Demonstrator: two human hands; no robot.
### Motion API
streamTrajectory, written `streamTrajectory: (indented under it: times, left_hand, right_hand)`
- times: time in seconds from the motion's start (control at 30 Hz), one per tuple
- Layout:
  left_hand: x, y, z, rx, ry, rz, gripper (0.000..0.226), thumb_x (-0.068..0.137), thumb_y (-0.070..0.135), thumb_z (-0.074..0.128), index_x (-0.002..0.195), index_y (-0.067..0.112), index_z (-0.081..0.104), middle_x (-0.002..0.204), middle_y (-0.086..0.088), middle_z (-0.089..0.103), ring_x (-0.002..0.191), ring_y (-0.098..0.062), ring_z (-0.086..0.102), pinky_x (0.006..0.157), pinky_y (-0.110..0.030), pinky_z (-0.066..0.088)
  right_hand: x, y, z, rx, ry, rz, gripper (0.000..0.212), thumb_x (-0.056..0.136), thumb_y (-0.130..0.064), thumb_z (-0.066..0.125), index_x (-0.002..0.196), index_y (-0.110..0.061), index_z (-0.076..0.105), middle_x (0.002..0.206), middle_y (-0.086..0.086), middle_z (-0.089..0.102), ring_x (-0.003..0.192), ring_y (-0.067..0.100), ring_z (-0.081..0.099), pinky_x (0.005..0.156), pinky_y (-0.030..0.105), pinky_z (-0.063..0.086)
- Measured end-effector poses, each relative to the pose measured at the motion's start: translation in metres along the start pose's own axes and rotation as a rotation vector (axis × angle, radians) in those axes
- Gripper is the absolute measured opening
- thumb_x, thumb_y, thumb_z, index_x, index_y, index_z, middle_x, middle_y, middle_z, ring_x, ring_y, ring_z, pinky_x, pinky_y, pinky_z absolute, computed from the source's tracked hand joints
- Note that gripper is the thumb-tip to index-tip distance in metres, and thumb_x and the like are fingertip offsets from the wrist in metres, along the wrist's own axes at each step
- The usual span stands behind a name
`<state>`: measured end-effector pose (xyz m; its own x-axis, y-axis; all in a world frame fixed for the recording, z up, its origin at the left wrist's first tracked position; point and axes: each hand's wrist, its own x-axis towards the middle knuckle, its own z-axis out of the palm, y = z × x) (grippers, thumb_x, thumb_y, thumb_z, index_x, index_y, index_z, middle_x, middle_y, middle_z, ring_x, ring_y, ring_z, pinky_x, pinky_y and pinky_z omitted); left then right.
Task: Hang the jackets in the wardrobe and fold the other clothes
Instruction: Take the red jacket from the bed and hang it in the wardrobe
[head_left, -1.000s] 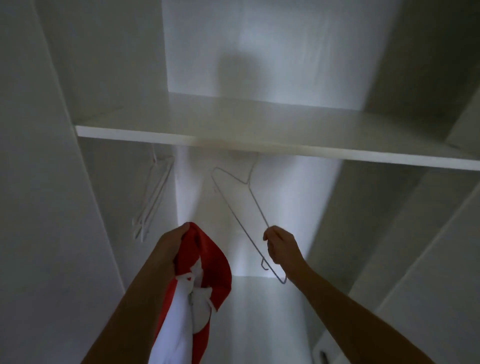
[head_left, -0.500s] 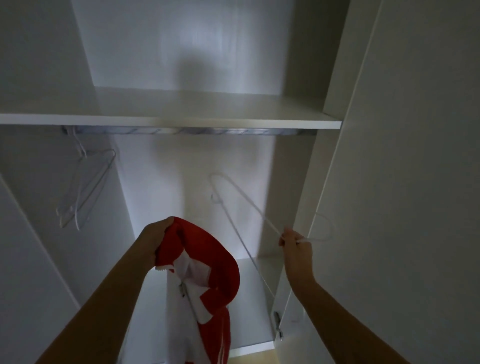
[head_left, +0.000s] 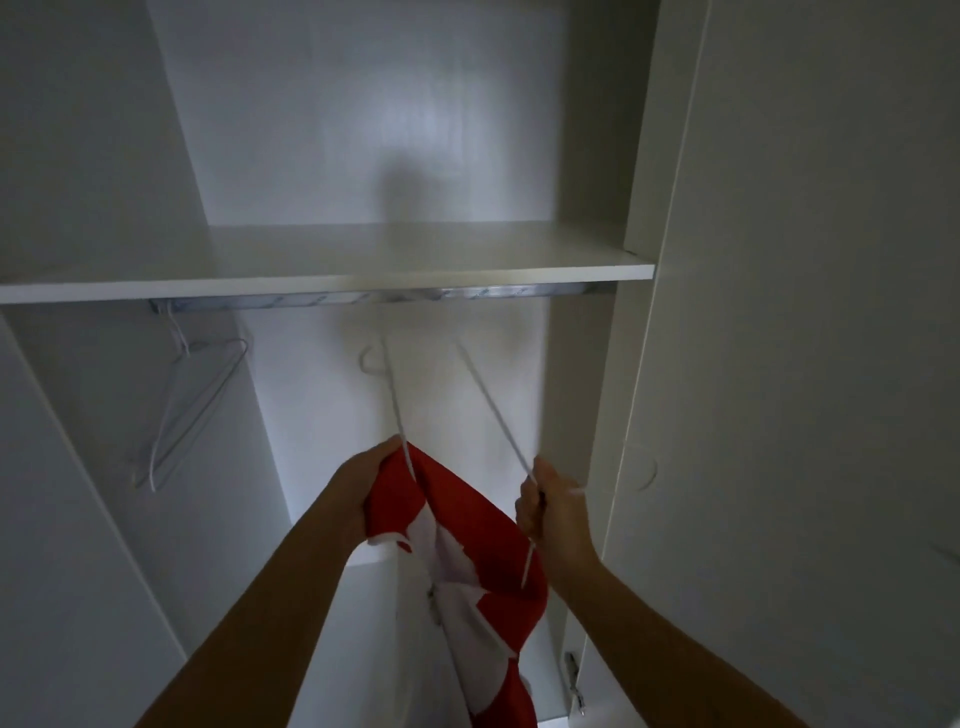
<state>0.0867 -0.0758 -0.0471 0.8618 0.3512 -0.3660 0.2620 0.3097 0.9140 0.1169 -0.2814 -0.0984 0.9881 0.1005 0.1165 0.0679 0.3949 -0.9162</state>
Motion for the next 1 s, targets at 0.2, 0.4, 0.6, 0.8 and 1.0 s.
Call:
streamTrajectory:
  times: [0.2, 0.4, 0.6, 0.8, 1.0]
  left_hand:
    - [0.005, 0.015, -0.042, 0.059, 0.043, 0.094, 0.033, 0.091, 0.033, 0.060, 0.074, 0.006, 0.068, 0.066, -0.012, 0.071, 0.060, -0.027, 0.068, 0.058, -0.035, 0.052]
    - [0.007, 0.014, -0.061, 0.357, 0.087, 0.289, 0.035, 0.091, 0.031, 0.061, 0.060, 0.013, 0.063, 0.061, -0.005, 0.064, 0.064, -0.022, 0.061, 0.068, -0.034, 0.050]
    - [0.001, 0.012, -0.078, 0.358, 0.104, 0.323, 0.034, 0.091, 0.033, 0.061, 0.071, 0.006, 0.067, 0.069, -0.013, 0.070, 0.066, -0.027, 0.067, 0.066, -0.035, 0.054]
    - [-0.004, 0.024, -0.068, 0.811, 0.234, 0.648, 0.046, 0.094, 0.029, 0.056, 0.050, 0.021, 0.044, 0.049, 0.007, 0.045, 0.050, -0.008, 0.044, 0.056, -0.019, 0.034]
    - [-0.005, 0.027, -0.014, 1.069, 0.162, 0.975, 0.036, 0.098, 0.033, 0.046, 0.066, 0.017, 0.049, 0.057, 0.009, 0.047, 0.054, -0.004, 0.044, 0.058, -0.009, 0.036]
  right_hand:
    - [-0.010, 0.039, -0.033, -0.350, -0.149, 0.112, 0.061, 0.098, -0.028, 0.044, 0.038, -0.020, 0.044, 0.038, 0.002, 0.035, 0.035, 0.012, 0.030, 0.041, 0.020, 0.026]
    - [-0.009, 0.034, -0.040, -0.577, -0.312, 0.141, 0.057, 0.100, -0.025, 0.044, 0.043, -0.017, 0.049, 0.041, -0.001, 0.042, 0.039, 0.010, 0.038, 0.044, 0.021, 0.028]
    - [-0.007, 0.037, -0.050, -0.816, -0.348, 0.102, 0.043, 0.096, -0.010, 0.053, 0.054, -0.017, 0.054, 0.058, -0.006, 0.052, 0.058, 0.008, 0.051, 0.055, 0.014, 0.036]
    - [0.001, 0.039, -0.055, -1.152, -0.314, -0.151, 0.023, 0.093, -0.019, 0.060, 0.071, -0.013, 0.060, 0.071, -0.008, 0.056, 0.066, 0.000, 0.054, 0.066, 0.015, 0.039]
    - [0.017, 0.024, -0.001, -1.538, -0.386, -0.086, 0.031, 0.096, -0.040, 0.047, 0.101, -0.011, 0.058, 0.097, 0.001, 0.063, 0.089, 0.015, 0.058, 0.092, 0.034, 0.042]
